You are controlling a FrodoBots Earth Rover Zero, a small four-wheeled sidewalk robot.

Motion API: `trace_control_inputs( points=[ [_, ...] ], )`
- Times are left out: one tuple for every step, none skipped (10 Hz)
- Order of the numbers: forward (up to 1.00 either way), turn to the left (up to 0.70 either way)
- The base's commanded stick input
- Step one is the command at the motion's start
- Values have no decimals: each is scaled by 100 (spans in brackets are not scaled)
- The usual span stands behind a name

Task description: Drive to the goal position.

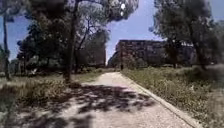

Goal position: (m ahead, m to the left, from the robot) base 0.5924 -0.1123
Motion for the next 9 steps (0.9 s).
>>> trace_control_inputs(
  points=[
    [85,0],
    [85,0],
    [85,0],
    [85,0],
    [85,0],
    [85,0],
    [85,0],
    [85,0],
    [85,0]
  ],
)
